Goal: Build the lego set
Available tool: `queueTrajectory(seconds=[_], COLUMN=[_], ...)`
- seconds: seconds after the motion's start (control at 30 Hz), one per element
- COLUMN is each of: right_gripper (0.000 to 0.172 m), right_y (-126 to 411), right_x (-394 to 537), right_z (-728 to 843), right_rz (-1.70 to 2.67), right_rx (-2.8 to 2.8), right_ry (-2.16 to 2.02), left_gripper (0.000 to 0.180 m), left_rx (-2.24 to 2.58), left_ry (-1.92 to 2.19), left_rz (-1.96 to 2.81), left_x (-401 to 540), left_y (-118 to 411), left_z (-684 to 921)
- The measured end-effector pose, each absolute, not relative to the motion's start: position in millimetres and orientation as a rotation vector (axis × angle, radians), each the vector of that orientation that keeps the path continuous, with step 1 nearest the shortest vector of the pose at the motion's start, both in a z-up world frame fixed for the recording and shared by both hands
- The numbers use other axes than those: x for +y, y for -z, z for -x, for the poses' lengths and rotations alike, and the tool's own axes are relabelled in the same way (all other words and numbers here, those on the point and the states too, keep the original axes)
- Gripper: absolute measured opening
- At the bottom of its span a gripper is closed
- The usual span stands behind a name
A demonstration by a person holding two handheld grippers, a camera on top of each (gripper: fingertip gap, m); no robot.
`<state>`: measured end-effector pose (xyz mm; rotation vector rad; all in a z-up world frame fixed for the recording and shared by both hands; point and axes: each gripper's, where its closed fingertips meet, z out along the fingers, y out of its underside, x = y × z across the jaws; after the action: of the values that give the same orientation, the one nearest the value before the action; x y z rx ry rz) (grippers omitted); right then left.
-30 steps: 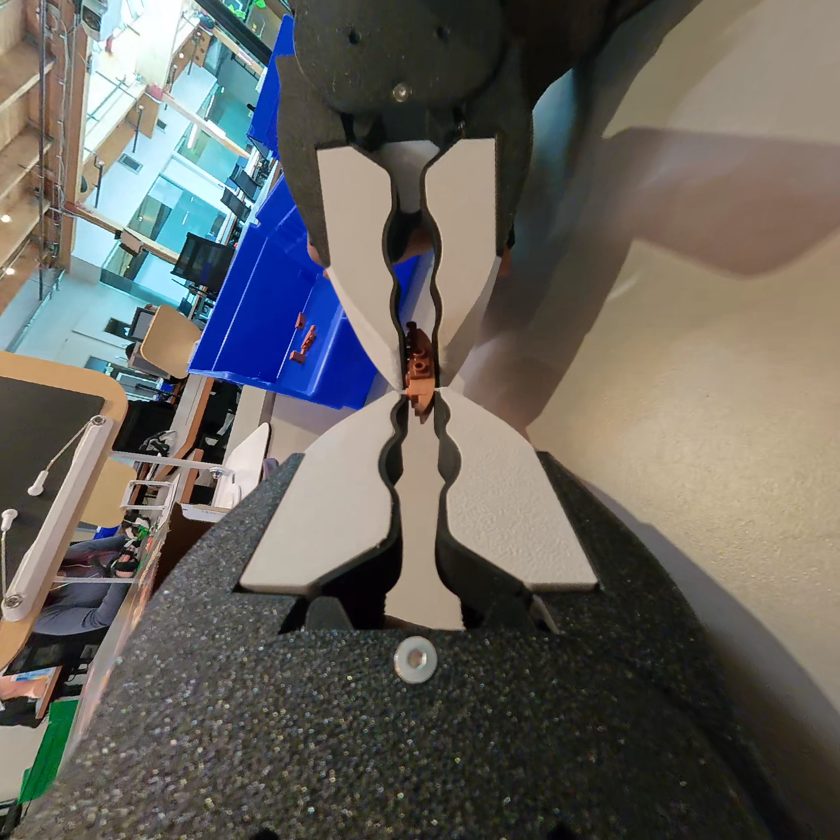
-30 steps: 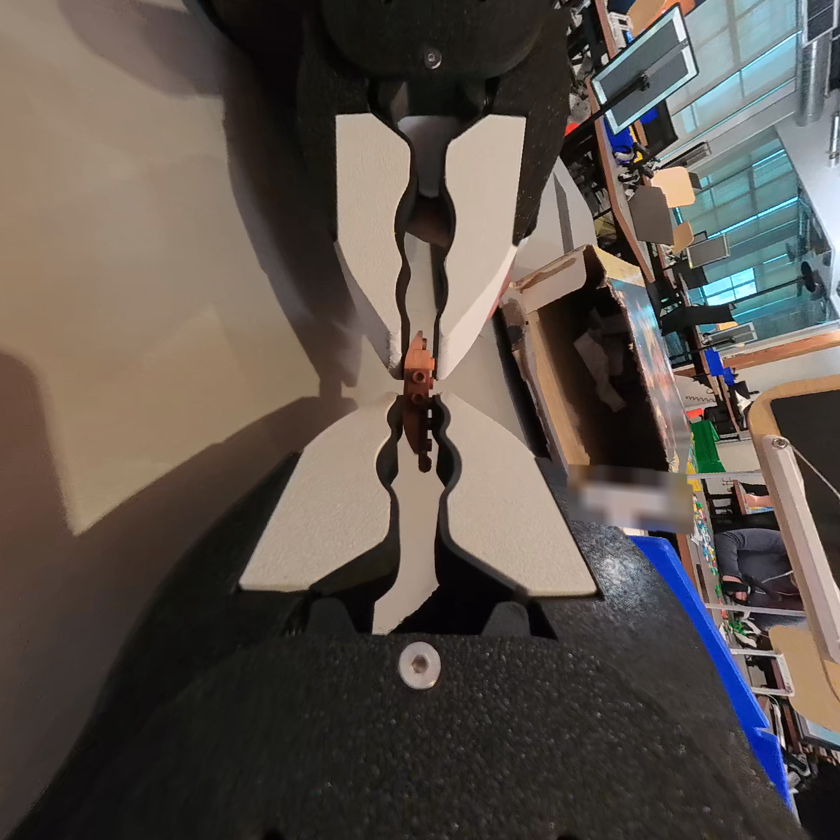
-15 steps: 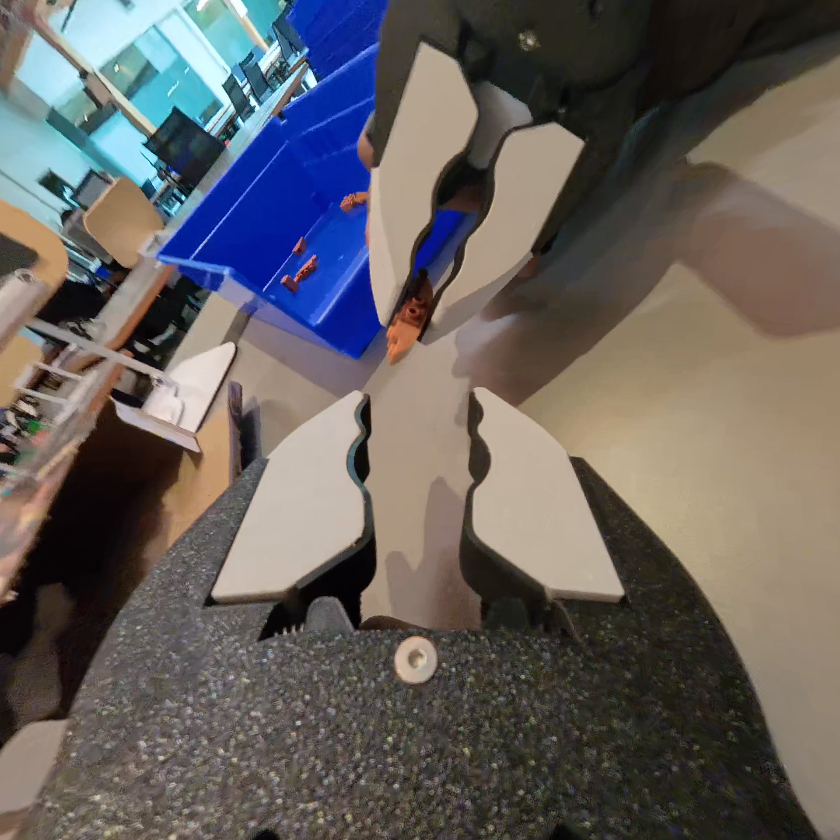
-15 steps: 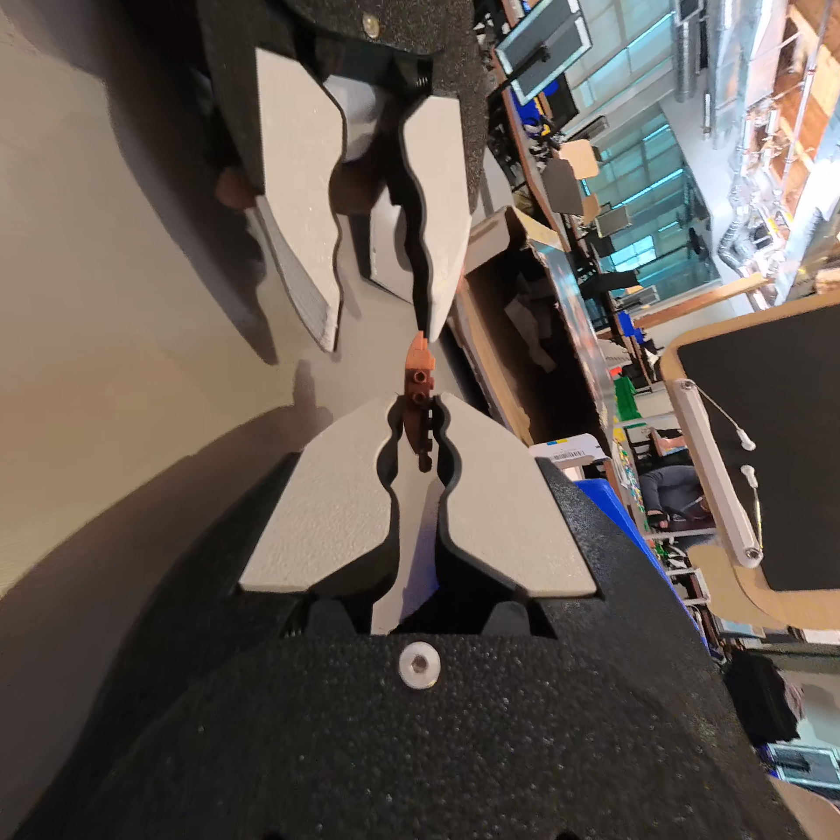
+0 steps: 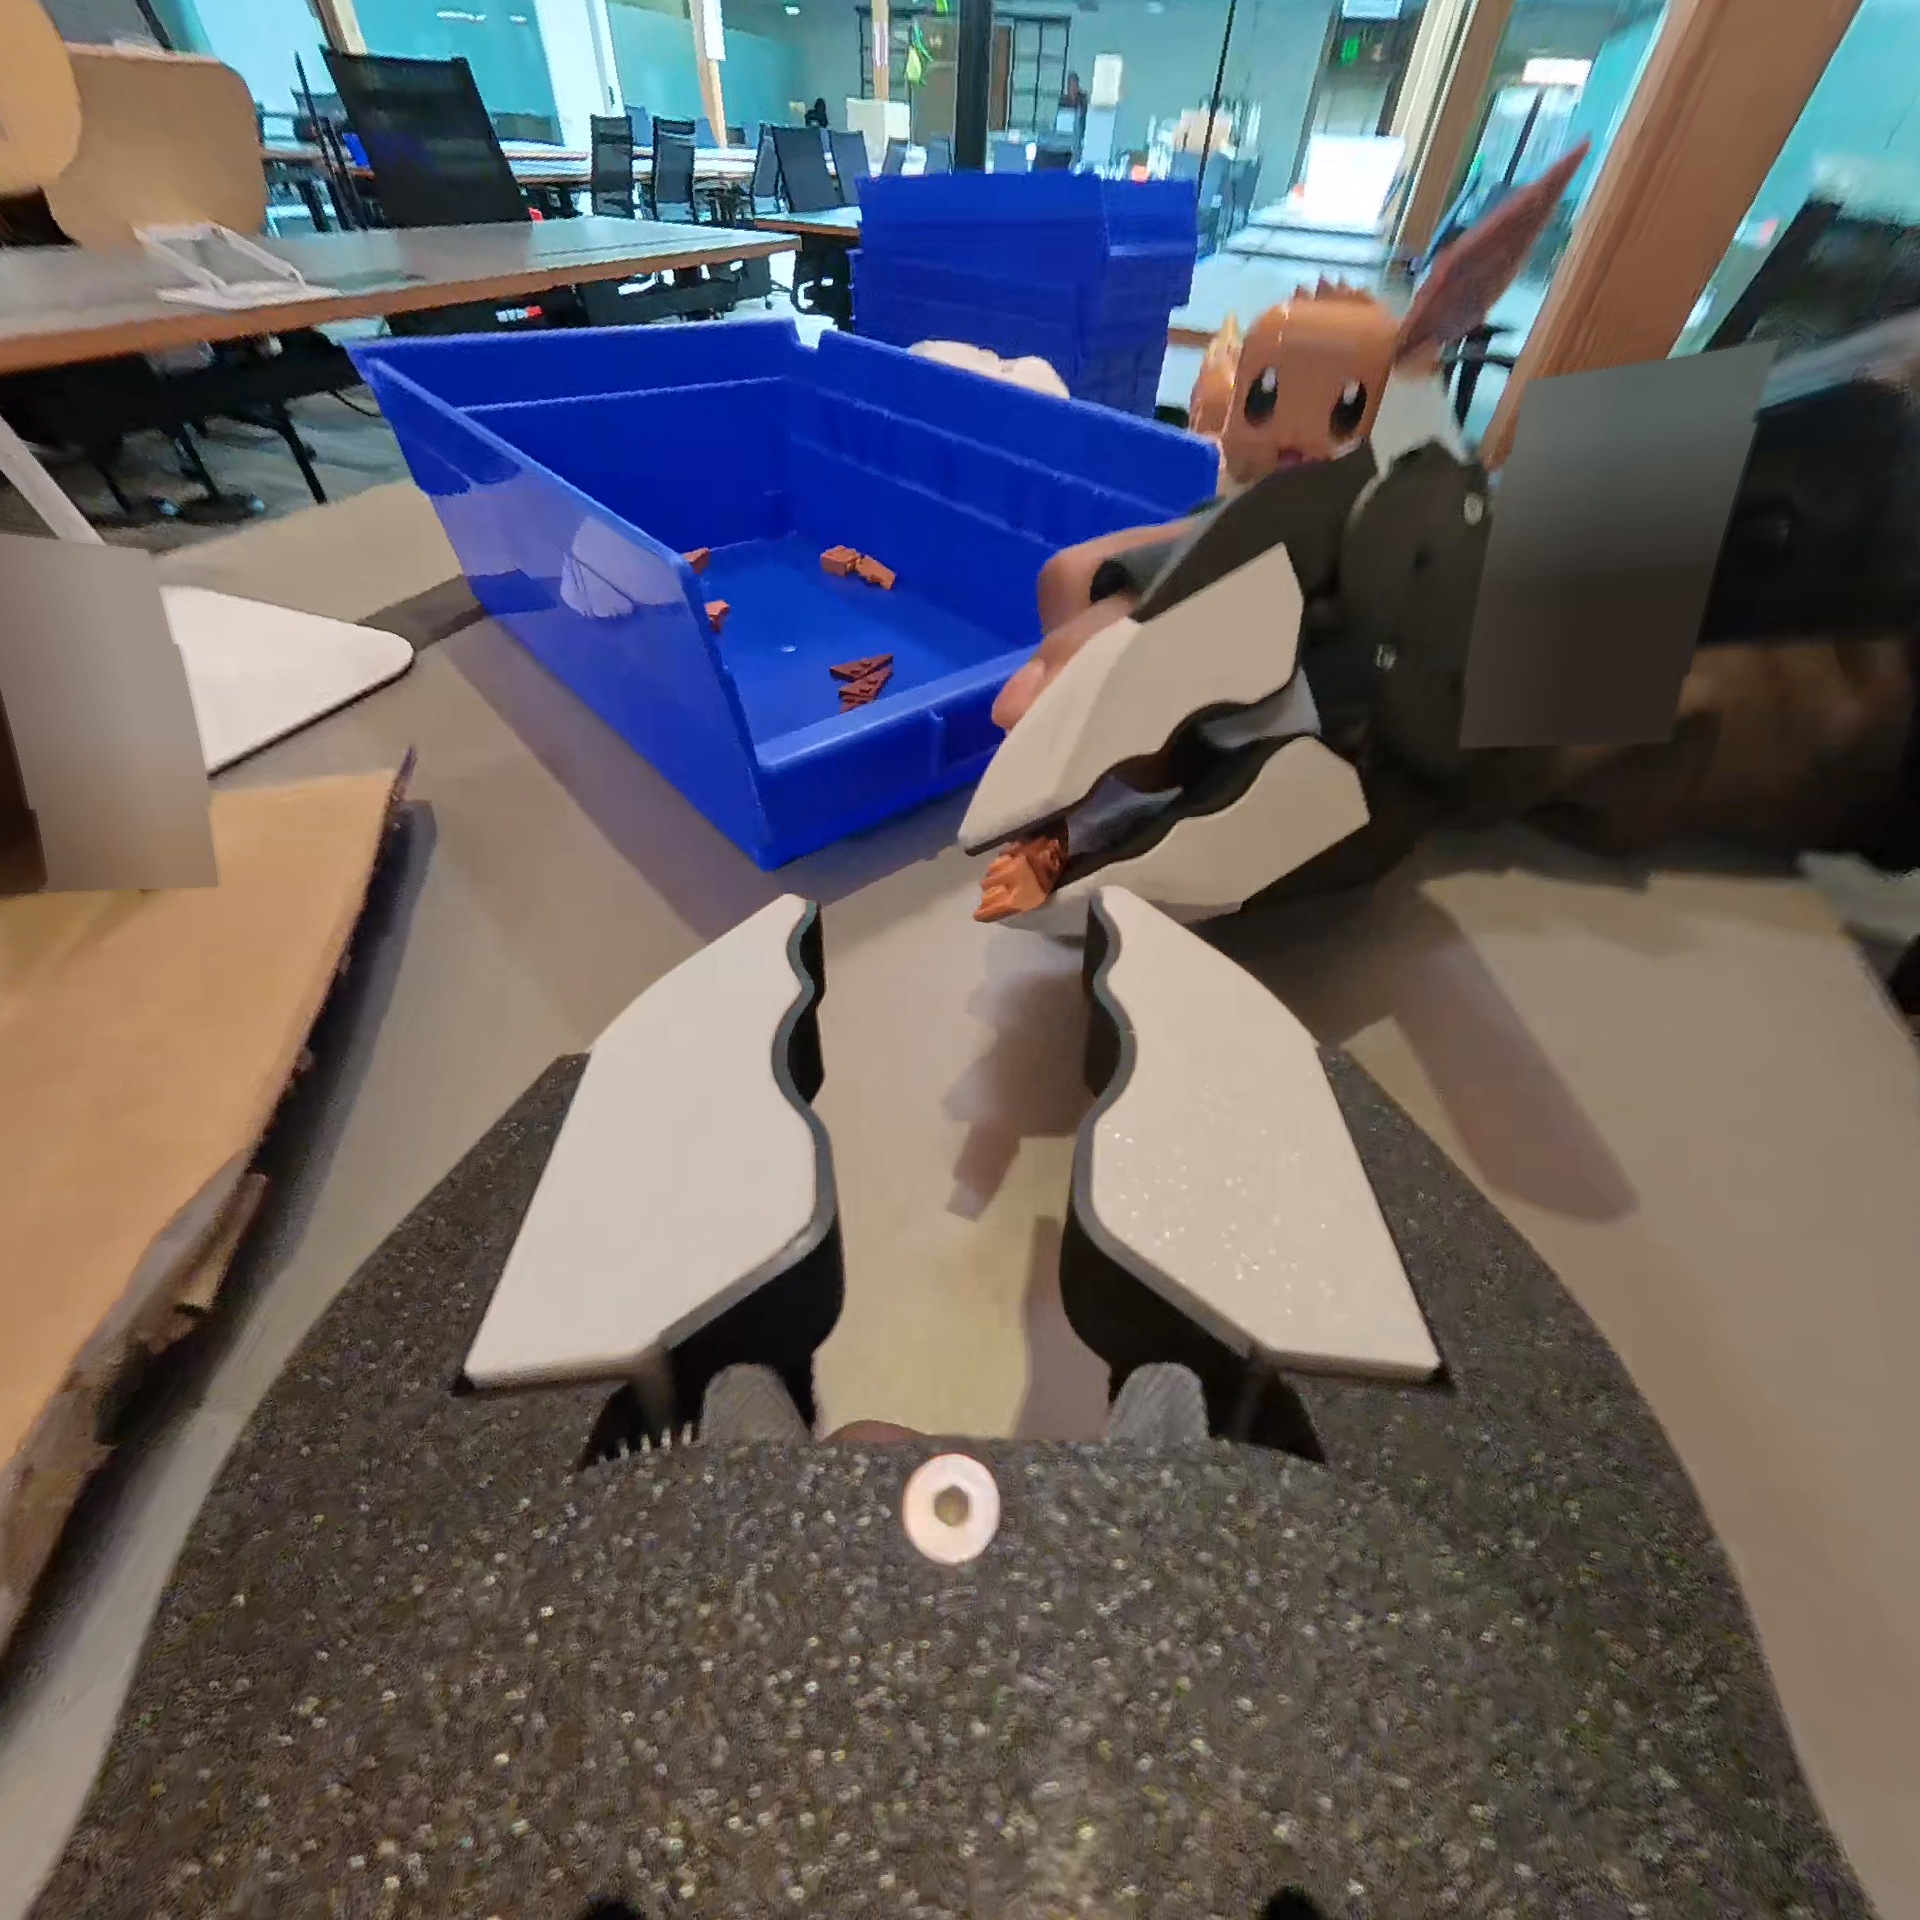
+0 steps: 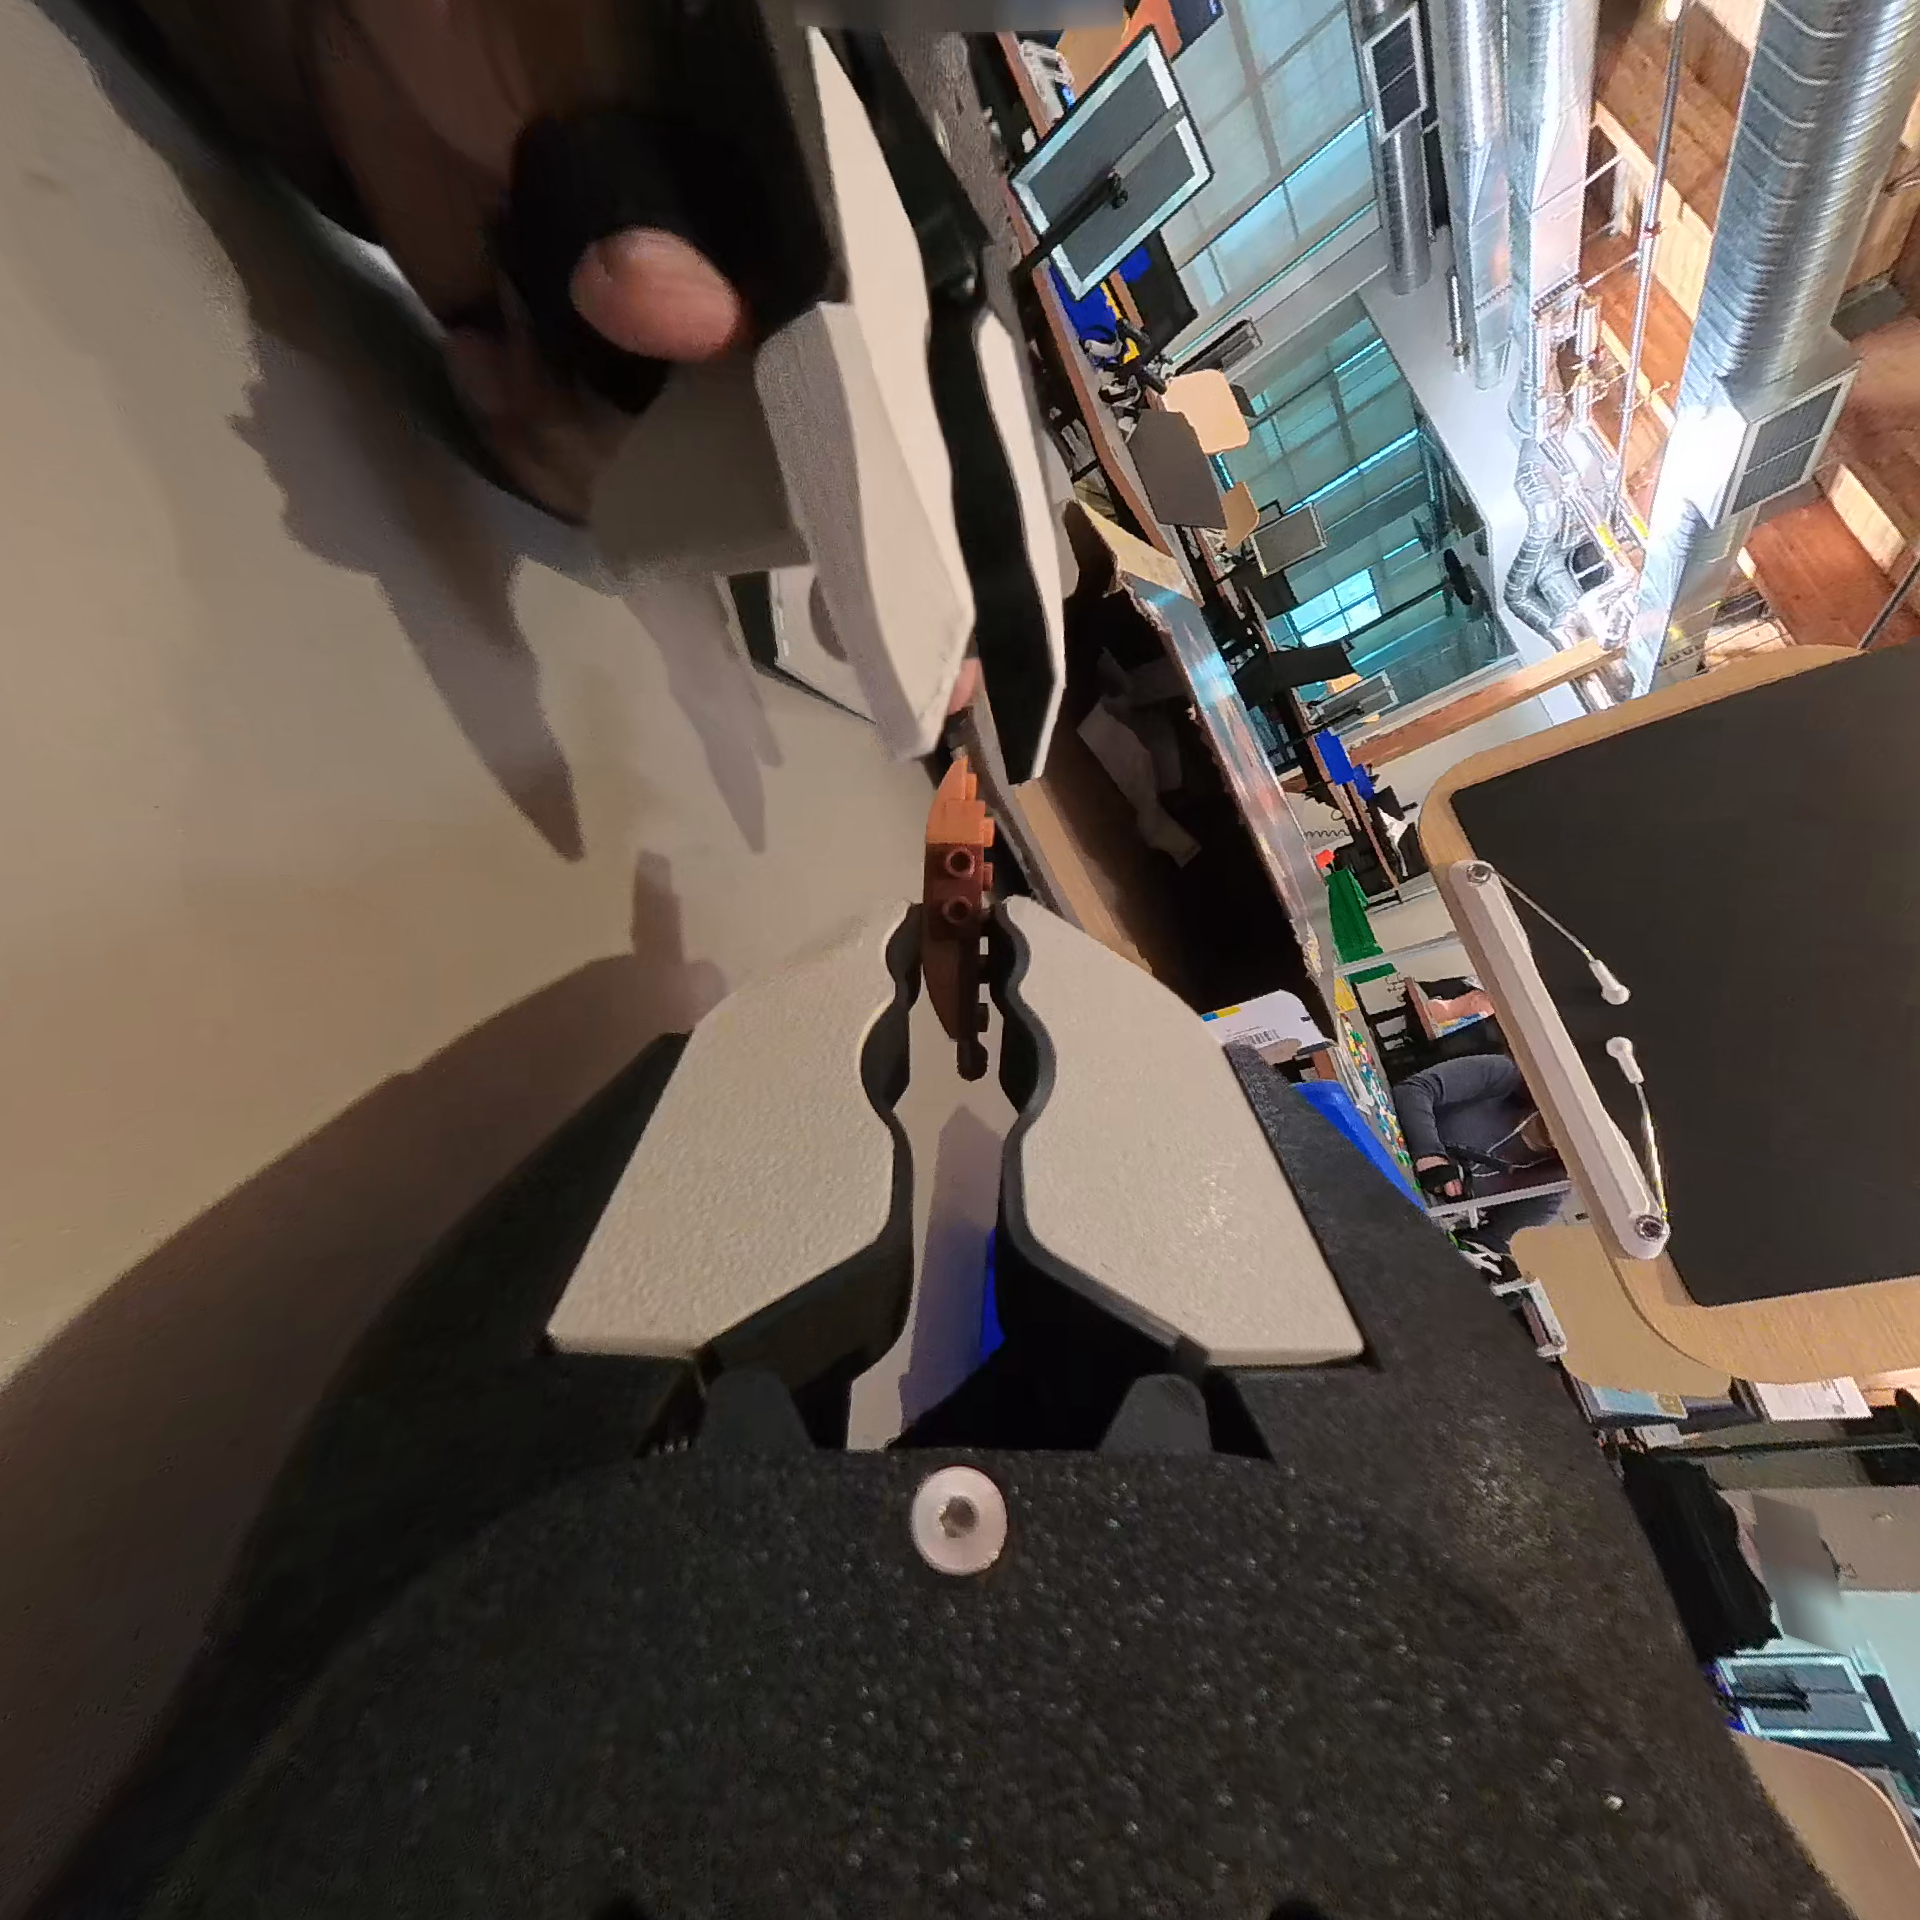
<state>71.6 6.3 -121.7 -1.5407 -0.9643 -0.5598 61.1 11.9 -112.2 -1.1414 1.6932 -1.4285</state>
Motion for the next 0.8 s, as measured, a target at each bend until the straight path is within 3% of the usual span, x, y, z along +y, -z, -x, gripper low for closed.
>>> queueTrajectory(seconds=[0.8], right_gripper=[0.012], right_y=[109], right_x=[6], right_z=[-60], right_rz=[1.459], right_rx=[-0.942], right_ry=[0.636], left_gripper=[0.045], left_rx=[1.628], left_ry=[1.660], left_rz=[1.325], left_x=[-1], left_y=[111], left_z=[-62])
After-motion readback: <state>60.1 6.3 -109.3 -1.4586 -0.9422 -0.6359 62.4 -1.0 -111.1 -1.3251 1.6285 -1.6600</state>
